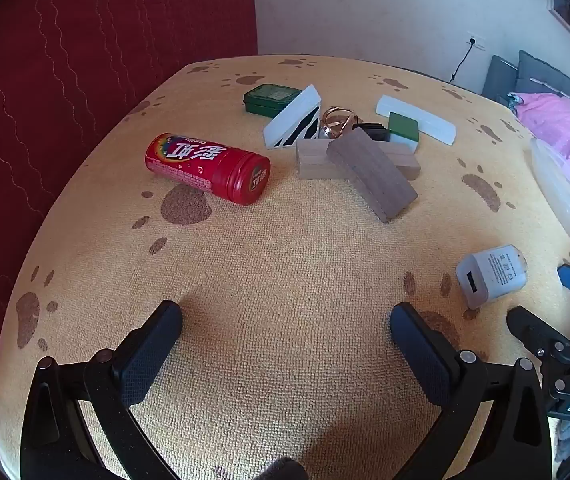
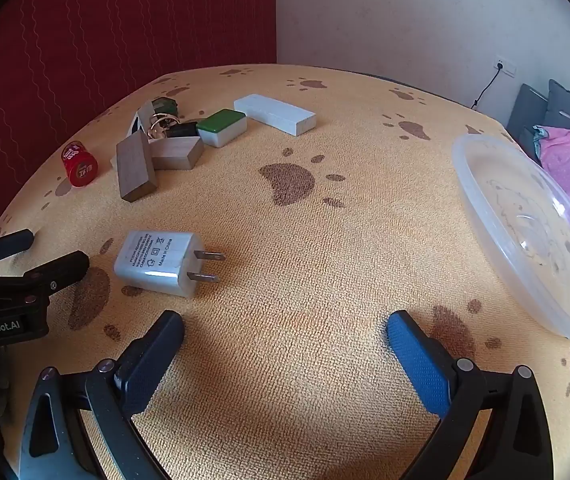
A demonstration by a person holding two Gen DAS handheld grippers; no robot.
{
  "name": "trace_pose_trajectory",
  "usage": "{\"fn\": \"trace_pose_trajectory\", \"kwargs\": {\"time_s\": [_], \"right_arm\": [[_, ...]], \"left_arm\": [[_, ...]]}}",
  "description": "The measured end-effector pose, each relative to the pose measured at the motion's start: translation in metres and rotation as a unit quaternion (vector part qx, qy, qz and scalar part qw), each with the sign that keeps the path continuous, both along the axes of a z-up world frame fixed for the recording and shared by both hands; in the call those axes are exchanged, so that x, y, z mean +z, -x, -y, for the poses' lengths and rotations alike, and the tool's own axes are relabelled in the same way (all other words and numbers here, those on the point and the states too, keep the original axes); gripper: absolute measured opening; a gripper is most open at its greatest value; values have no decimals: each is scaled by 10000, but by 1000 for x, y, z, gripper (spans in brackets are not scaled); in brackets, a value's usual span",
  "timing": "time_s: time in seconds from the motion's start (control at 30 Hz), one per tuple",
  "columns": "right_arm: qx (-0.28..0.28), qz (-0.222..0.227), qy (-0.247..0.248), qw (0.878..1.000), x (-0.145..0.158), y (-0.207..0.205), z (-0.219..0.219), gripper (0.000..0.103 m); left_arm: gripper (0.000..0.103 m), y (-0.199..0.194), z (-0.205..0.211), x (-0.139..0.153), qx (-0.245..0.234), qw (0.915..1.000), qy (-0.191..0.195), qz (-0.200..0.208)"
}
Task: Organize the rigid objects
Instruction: 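Grasp the red Skittles tube with the left tool while the right tool grasps the white charger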
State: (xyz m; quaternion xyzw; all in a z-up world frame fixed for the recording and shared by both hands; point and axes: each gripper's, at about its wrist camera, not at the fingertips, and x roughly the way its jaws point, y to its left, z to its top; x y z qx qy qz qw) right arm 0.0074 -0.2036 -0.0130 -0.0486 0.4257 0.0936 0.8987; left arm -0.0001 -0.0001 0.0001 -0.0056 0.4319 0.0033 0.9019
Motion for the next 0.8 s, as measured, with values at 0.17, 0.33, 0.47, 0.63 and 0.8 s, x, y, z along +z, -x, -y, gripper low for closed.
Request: {"fn": "trace_pose_trajectory", "kwargs": {"time_s": [0.17,0.33,0.47,0.63,0.8], "right_arm": [[0,11,22,10000,0,0,0,103],[-1,9,18,10000,0,0,0,103],[-1,6,11,10000,0,0,0,103],[0,3,7,10000,0,0,0,103],[-1,3,4,10000,0,-1,0,103]], "left_arm": [[103,0,0,0,3,10000,25,-31],[103,-2,-2,1,-75,9999,25,-64],[103,-4,-5,1,-179,9997,136,-107],[103,-11,-20,5,1,9999,101,-97],[103,-26,-46,14,262,9996,43,-30]]}}
